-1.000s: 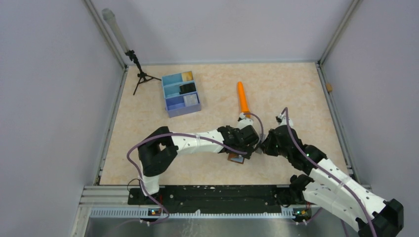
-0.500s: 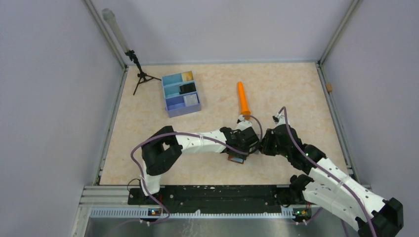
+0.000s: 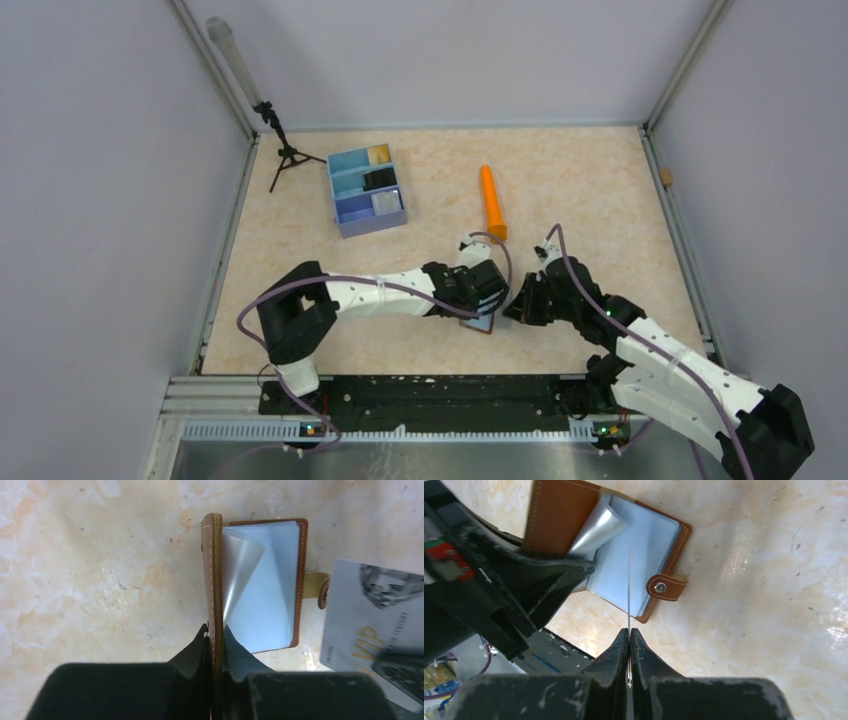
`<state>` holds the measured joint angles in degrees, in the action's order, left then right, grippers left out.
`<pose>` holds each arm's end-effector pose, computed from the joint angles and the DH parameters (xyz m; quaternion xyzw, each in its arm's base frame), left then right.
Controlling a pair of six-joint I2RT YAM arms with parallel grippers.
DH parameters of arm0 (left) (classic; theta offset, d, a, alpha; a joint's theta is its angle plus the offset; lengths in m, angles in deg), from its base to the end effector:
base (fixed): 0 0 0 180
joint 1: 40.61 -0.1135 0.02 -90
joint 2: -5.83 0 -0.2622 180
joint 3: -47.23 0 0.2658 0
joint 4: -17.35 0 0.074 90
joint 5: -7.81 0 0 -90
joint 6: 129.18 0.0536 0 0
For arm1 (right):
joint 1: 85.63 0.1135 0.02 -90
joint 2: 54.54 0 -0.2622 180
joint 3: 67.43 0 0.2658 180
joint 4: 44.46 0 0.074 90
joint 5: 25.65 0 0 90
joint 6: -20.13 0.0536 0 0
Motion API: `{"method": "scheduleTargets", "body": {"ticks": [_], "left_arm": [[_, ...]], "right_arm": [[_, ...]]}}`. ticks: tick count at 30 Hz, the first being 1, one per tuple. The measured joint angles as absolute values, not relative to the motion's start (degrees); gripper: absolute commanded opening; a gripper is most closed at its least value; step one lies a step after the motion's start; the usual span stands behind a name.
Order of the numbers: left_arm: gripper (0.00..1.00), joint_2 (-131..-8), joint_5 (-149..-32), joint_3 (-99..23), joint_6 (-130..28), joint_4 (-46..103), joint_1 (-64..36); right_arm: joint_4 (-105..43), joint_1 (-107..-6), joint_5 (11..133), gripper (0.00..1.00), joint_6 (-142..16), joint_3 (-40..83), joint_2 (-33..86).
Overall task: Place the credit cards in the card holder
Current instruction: Insert the credit card into the card holder.
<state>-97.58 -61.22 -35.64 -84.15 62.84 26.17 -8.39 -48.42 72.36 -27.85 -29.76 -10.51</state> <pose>0.1675 -0.3418 0.1619 0.1449 0.9516 -0.0692 0.2619 0.1464 0.1205 0.1806 0.0102 0.9132 0.3058 0.2692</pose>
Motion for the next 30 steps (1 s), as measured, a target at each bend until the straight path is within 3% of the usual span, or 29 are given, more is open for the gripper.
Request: {"method": "scheduleTargets", "body": {"ticks": [6, 21, 30], "left_arm": [[0.00, -89.4, -60.7, -28.0, -88.4, 56.9, 25.8], [0.00, -79.6, -65.0, -18.7, -94.6, 43.8, 24.4], [0.00, -75.9, -66.3, -12.1, -97.2, 36.6, 23.2]], "right_arm": [[-9.4, -48.4, 74.4, 0.00, -27.8, -29.8, -9.1], [-8.3, -48.4, 72.6, 0.00, -27.5, -31.1, -11.5], [-2.2, -48.4, 69.0, 0.00, -28.3, -23.0, -12.9]]}}
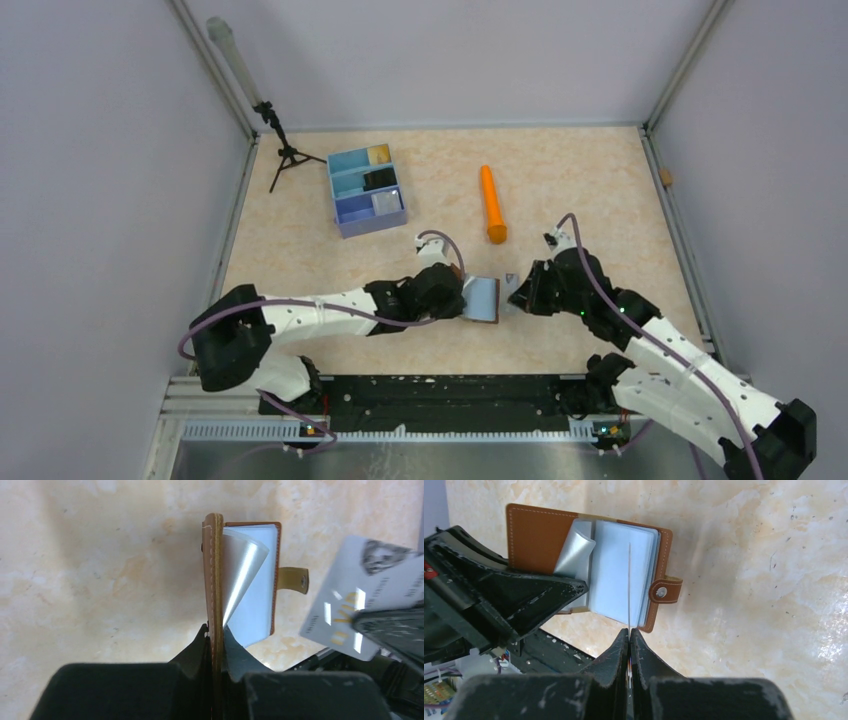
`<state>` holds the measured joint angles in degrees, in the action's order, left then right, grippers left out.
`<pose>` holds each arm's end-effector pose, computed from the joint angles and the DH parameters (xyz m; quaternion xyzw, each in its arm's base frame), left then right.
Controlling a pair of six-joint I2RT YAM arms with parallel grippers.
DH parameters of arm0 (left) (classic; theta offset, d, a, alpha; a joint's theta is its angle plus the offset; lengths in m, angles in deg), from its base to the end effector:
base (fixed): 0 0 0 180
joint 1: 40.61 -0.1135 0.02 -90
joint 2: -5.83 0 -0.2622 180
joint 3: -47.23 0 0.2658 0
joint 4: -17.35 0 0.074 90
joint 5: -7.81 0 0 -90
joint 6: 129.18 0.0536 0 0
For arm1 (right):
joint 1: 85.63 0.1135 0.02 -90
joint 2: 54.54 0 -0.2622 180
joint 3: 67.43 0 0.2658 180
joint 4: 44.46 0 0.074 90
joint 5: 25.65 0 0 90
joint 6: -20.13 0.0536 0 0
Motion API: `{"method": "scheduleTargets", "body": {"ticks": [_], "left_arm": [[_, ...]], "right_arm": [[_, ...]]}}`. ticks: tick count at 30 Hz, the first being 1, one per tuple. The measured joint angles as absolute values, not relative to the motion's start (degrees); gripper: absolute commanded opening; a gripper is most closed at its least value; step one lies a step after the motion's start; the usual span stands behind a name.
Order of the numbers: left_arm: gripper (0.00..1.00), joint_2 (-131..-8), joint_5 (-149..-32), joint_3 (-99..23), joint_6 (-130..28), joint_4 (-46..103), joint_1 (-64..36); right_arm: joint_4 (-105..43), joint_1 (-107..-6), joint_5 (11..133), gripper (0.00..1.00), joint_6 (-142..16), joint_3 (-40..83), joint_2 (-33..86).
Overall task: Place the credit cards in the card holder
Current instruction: Insert the credit card into the card holder.
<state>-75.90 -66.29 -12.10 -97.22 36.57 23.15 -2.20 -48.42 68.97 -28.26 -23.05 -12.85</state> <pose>0.1555 -0.2822 0.1883 -0.0115 0.9051 -0.2932 0.3076 0.1471 0.1171 0.2192 0.0175 0.9040 0.2984 0.3057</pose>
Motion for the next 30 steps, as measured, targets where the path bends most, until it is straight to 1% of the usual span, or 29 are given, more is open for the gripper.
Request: {"method": "scheduleTargets", "body": {"ticks": [5, 9, 18, 24, 30], "left_arm": [[0.00, -75.3, -67.5, -6.0, -99.1, 32.7, 22.4], [0.00, -74.8, -69.0, -1.9, -100.2, 29.2, 22.3], [0.00, -74.4, -72.7, 2.4, -102.4, 23.8, 21.6], [0.00, -74.3, -75.9, 5.2, -103.4, 20.9, 19.8], [0.00, -71.4, -78.8, 8.5, -103.7, 19.7, 16.5]], "right_arm": [[-2.3, -48.4, 69.5, 0.00, -28.7, -22.5, -11.0], [-4.3, -48.4, 71.2, 0.00, -28.9, -24.8, -9.8], [-10.4, -48.4, 77.0, 0.00, -27.0, -33.9, -9.0], [-13.7, -48.9, 78.0, 0.00, -26.0, -35.2, -6.7], [-17.6, -50.2, 80.6, 0.00, -24.9, -35.4, -2.4]]}}
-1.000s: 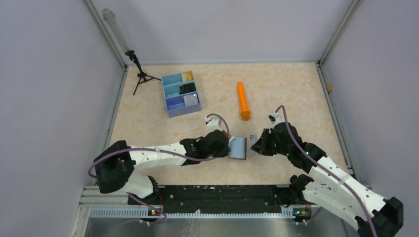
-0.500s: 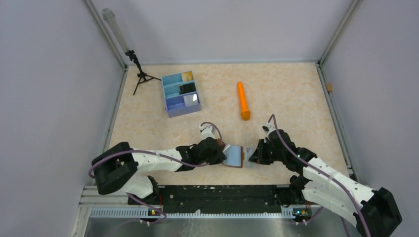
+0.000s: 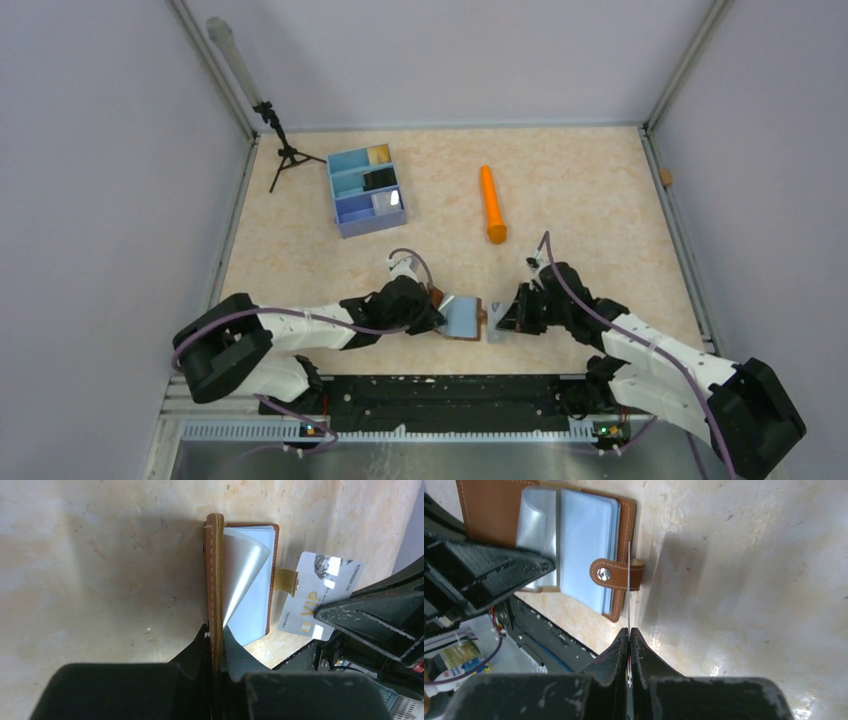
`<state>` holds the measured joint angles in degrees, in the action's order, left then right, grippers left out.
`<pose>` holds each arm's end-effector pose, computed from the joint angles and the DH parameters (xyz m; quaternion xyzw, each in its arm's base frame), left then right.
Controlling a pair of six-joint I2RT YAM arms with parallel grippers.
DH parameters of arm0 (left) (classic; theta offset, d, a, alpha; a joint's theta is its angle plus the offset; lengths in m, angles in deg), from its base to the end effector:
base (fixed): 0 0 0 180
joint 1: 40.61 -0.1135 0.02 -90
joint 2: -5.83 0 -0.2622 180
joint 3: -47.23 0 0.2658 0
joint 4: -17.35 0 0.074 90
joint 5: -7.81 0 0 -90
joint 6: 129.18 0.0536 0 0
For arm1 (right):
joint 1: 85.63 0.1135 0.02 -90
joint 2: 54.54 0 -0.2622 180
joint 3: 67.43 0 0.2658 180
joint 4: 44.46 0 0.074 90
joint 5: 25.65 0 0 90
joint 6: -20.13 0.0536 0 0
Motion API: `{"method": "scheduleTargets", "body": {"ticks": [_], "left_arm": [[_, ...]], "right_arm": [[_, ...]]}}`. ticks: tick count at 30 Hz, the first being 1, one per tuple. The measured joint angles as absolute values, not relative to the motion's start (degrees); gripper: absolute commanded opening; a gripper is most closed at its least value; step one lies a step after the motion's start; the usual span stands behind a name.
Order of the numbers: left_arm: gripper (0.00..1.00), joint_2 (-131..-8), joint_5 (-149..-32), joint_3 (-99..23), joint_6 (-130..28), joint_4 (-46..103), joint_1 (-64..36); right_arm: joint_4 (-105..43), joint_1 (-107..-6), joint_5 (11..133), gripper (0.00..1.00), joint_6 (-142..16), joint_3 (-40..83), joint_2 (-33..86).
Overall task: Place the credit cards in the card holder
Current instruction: Insert the credit card into the card holder.
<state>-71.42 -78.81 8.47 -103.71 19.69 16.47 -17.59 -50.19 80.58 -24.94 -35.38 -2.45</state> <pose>0.1476 -0.2221 0.1204 -0.0713 0.9062 -0.3500 0.2263 0.1496 0.1249 0.1377 0.0245 0.9219 0.3349 0.1930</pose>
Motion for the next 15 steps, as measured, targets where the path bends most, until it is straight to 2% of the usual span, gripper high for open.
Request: {"method": "scheduleTargets", "body": {"ticks": [9, 15], "left_arm": [[0.00, -69.8, -82.9, 9.3, -103.1, 19.6, 14.5], [0.00, -69.8, -83.5, 9.3, -103.1, 19.6, 14.5]], "right_arm": [[-18.5, -50.2, 85.6, 0.00, -24.8, -34.7, -8.8], [-18.6, -48.1, 84.9, 0.00, -25.1, -29.0, -5.0]]}}
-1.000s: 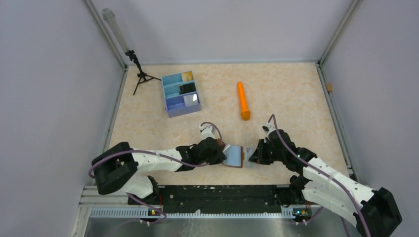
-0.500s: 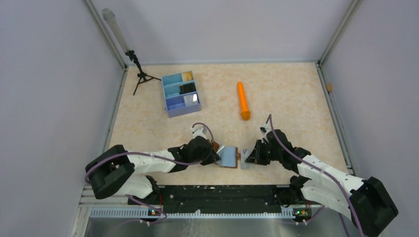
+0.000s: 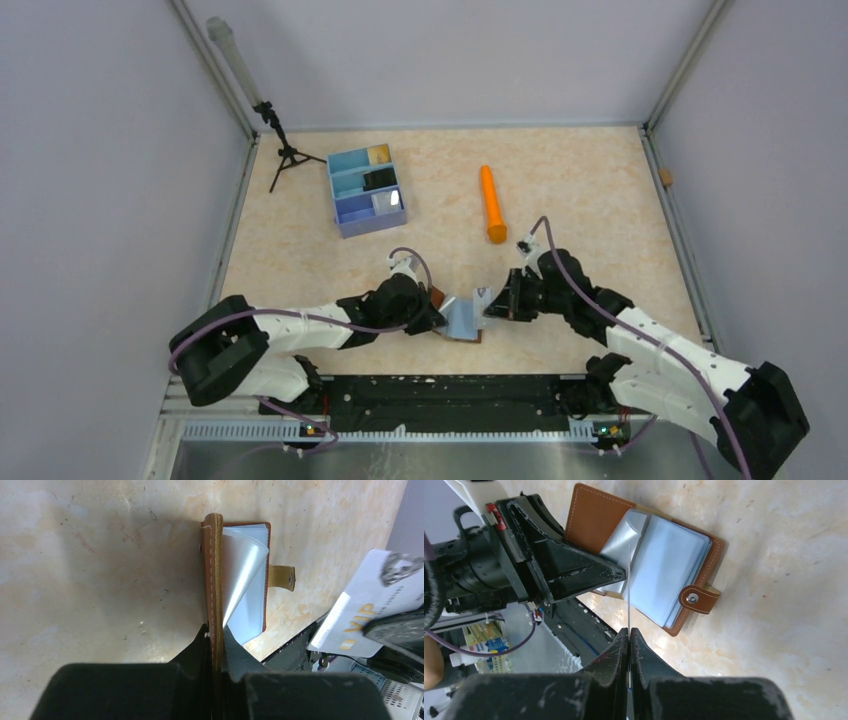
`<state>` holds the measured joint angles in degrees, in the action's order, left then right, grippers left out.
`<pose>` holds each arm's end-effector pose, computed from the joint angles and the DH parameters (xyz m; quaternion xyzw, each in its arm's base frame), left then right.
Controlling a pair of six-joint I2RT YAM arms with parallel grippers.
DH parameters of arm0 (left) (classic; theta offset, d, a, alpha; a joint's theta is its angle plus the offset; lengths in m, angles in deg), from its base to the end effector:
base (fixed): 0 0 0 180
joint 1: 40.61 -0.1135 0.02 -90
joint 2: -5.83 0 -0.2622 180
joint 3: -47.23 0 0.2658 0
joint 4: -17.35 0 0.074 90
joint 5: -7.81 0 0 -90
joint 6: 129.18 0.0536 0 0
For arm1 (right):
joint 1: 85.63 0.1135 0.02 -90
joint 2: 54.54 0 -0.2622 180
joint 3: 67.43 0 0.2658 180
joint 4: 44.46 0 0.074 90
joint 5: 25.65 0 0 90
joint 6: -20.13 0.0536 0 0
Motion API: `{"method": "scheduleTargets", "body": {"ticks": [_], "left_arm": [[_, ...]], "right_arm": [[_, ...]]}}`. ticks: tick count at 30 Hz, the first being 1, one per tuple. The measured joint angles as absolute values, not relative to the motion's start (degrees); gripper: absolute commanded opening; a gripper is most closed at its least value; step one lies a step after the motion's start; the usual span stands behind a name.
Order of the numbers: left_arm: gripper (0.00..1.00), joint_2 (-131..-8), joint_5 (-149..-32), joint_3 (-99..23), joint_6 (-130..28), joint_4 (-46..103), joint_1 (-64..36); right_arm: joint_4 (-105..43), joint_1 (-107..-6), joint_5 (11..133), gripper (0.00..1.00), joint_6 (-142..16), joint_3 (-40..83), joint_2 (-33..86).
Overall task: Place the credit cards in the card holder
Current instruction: Insert the credit card into the card holder.
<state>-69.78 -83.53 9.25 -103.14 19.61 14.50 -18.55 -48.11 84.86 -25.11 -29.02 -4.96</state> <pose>0.1495 -0.2166 0.1234 -0.0650 0.9035 -0.3704 0.2056 0.1550 0.1427 0.1867 -0.0235 0.8842 0.4085 0.2253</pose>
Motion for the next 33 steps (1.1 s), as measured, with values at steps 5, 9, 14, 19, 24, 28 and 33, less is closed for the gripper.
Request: {"method": "scheduleTargets", "body": {"ticks": [5, 9, 14, 19, 24, 28, 33], "left_arm": [[0.00, -70.5, -84.1, 9.3, -103.2, 19.4, 14.4], [0.00, -70.7, -84.1, 9.3, -103.2, 19.3, 14.4], [0.00, -70.9, -84.0, 9.3, -103.2, 19.2, 14.4], [0.00, -71.7, -83.8, 9.3, -103.2, 18.9, 14.3], [0.00, -71.7, -83.8, 9.3, -103.2, 18.8, 14.3], [0.00, -72.2, -83.8, 9.3, -103.2, 18.4, 14.3], [0.00, -72.3, -83.6, 9.3, -103.4, 18.3, 14.3]], "right_arm": [[-17.5, -42.4, 80.9, 0.00, -24.5, -25.6, 3.1], [-17.3, -41.4, 79.0, 0.00, -23.5, -24.2, 8.4], [-17.3, -41.4, 77.4, 0.00, -22.0, -24.7, 11.0], [-19.4, -41.7, 77.6, 0.00, -20.2, -28.5, 11.2], [-21.0, -42.1, 78.3, 0.00, -18.7, -30.1, 10.5], [-21.8, -42.4, 78.3, 0.00, -17.8, -31.1, 10.1], [-20.5, -42.5, 76.6, 0.00, -17.1, -31.6, 7.4]]}}
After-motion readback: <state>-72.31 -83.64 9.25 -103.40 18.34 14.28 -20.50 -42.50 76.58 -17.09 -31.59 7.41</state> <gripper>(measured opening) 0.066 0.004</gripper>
